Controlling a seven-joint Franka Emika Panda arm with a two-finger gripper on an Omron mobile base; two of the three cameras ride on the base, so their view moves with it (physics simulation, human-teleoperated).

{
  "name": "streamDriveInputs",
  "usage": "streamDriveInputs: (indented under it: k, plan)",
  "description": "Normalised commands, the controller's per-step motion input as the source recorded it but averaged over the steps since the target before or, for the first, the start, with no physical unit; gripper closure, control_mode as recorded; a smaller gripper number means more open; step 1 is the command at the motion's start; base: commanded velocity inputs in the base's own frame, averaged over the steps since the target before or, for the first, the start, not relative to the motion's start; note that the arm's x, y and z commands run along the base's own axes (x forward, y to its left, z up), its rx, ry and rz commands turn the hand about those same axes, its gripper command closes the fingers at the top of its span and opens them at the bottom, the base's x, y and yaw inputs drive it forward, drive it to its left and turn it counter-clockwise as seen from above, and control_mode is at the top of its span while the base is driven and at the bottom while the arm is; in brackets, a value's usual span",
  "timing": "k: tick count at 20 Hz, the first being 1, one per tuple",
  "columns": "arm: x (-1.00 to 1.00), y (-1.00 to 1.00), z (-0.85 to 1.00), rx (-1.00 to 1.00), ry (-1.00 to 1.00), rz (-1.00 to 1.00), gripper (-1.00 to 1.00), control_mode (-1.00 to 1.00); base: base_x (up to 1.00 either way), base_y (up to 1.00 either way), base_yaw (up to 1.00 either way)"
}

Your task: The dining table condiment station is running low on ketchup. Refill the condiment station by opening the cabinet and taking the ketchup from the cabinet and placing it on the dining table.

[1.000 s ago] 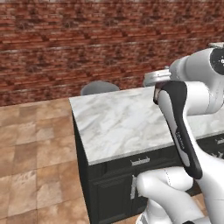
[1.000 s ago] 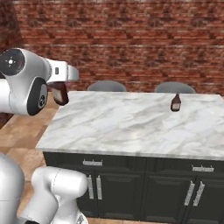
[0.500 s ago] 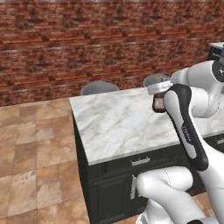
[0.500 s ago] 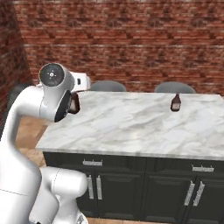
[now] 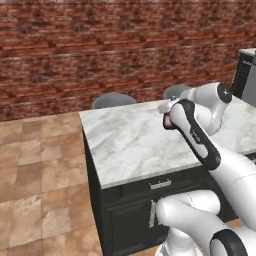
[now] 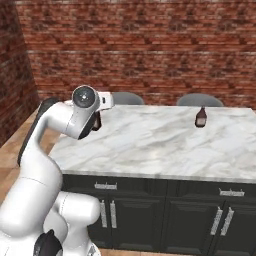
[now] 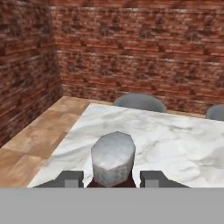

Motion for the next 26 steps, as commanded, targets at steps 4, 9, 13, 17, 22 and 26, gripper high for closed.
streamDriveInputs:
  k: [4,9,13,17,22,26]
  plan:
    - [0.64,0.00,-0.43,0.00,0.00,0.07,1.00,-1.00,0.00,0.00,0.00]
    - [0.39,0.00,-0.34,0.00,0.04,0.10,1.00,-1.00,0.00,0.00,0.00]
    - [0.15,0.00,-0.16,0.00,0.06,0.13,1.00,-1.00,0.00,0.00,0.00]
    - [0.09,0.00,-0.25,0.00,0.10,0.11,1.00,-1.00,0.00,0.00,0.00]
    - [0.12,0.00,-0.34,0.00,0.12,0.11,1.00,-1.00,0.00,0.00,0.00]
    - [0.22,0.00,-0.24,0.00,0.09,0.08,1.00,-1.00,0.00,0.00,0.00]
